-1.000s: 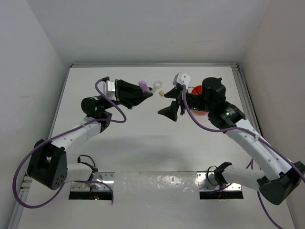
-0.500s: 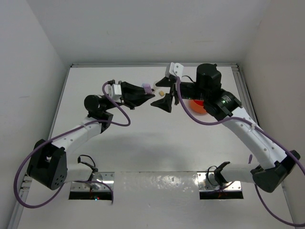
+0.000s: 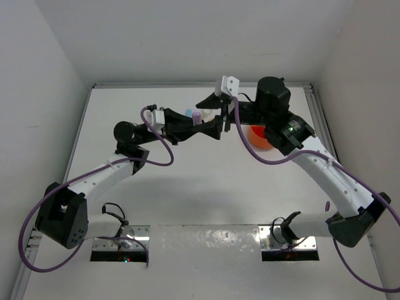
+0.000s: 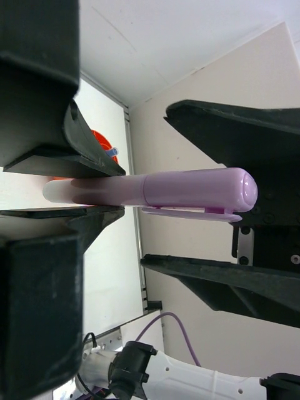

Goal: Sort the stationery into containers
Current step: Close the pen cap on the pen.

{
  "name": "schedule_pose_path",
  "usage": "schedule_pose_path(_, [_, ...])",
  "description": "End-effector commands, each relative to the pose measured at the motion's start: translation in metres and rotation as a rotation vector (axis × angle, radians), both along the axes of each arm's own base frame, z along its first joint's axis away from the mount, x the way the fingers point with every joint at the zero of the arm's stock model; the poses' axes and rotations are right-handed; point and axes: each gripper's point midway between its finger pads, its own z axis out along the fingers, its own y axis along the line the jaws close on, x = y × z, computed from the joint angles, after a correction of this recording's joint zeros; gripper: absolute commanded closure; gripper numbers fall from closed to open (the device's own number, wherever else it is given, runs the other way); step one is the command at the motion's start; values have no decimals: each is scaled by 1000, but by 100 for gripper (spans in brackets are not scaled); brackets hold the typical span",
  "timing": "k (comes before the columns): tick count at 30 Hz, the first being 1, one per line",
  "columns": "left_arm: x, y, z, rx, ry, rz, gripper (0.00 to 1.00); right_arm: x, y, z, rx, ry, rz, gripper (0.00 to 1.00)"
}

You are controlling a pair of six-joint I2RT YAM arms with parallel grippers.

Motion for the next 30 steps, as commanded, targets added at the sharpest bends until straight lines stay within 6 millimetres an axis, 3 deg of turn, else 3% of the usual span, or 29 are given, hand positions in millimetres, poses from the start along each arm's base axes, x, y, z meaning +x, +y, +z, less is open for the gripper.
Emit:
schedule_pose_path(1, [-11, 0, 9, -8, -48, -18, 100, -7, 5, 27, 60, -70, 38, 38])
schedule_pose_path(6, [-9, 0, 7, -6, -42, -13, 100, -9, 9, 27, 64, -60, 52, 45])
schedule_pose_path(12, [-9, 1, 7, -6, -41, -8, 100, -10, 12, 24, 58, -45, 63, 65])
schedule_pose_path(17, [-9, 4, 22, -54, -82, 9, 100, -6, 12, 4, 21, -20, 54, 98])
schedule_pose_path(24, [-23, 21, 61, -189, -138, 0, 100, 2, 4, -53, -63, 81, 28, 100])
schedule_pose_path(25, [-25, 23, 65, -200, -143, -2, 100, 4, 2, -72, -86, 125, 21, 100])
schedule_pose_path(30, [-41, 34, 83, -269, -188, -30, 100, 5, 0, -130, -149, 248, 18, 100])
